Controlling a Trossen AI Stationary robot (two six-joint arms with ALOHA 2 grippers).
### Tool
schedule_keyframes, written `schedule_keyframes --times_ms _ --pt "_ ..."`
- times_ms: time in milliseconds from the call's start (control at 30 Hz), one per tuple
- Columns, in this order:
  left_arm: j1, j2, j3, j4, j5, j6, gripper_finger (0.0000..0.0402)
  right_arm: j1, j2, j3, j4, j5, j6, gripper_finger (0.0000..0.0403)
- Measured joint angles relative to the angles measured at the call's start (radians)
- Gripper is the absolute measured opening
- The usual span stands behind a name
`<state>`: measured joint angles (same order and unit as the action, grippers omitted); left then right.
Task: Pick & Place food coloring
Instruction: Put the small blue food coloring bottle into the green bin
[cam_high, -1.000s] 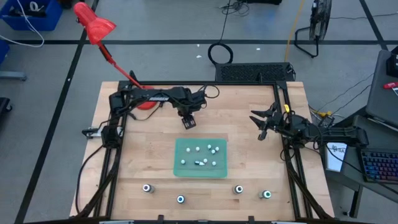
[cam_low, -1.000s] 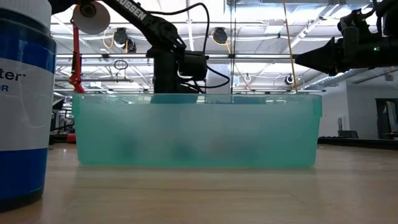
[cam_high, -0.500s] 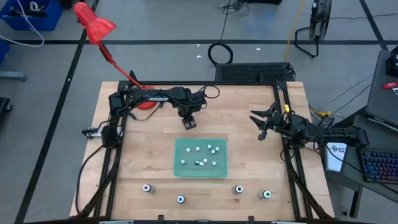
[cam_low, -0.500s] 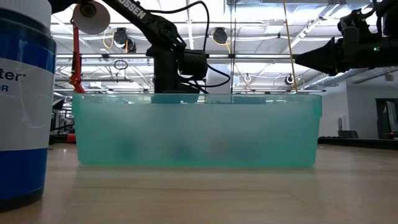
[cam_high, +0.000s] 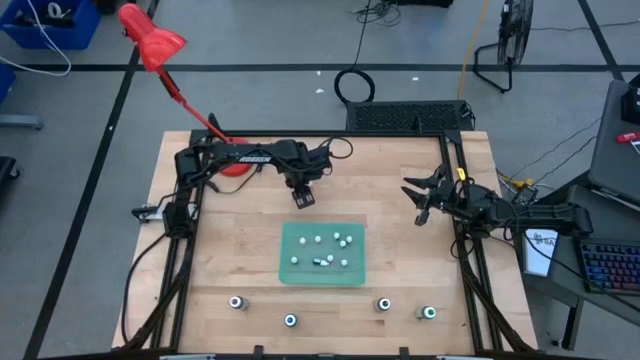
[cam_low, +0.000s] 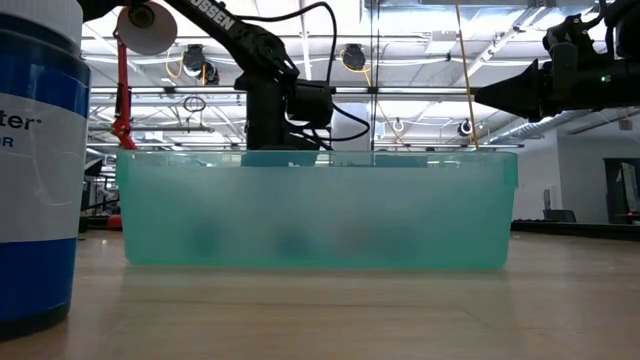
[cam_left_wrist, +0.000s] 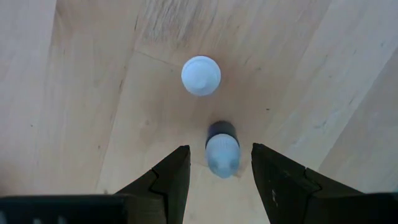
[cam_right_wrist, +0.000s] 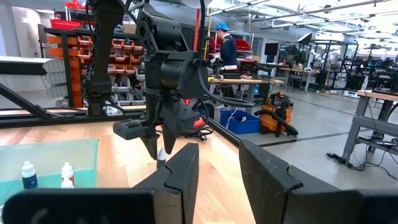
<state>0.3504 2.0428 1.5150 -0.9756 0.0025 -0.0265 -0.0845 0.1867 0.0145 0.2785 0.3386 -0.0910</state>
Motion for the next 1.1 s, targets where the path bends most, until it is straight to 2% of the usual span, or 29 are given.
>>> schedule_keyframes --times_ms 467,567,833,967,1100 --pt "0.000 0.000 0.000 0.000 -0.004 0.004 0.0173 0.000 0.000 0.000 0.000 0.000 0.000 0.0105" --pt "0.000 0.000 0.000 0.002 -0.004 0.005 0.0153 0.000 0.000 0.000 0.000 0.000 0.000 0.0105" --pt "0.001 -0.002 0.000 0.012 -0.004 0.009 0.0057 0.000 0.000 0.000 0.000 0.000 0.000 0.0105" --pt "0.001 -0.005 0.000 0.002 -0.004 0.018 0.0054 0.000 0.000 0.000 0.000 0.000 0.000 0.0105" --pt "-0.019 -0.061 0.000 -0.069 -0.017 0.000 0.0054 0.000 0.000 0.000 0.000 0.000 0.000 0.0105"
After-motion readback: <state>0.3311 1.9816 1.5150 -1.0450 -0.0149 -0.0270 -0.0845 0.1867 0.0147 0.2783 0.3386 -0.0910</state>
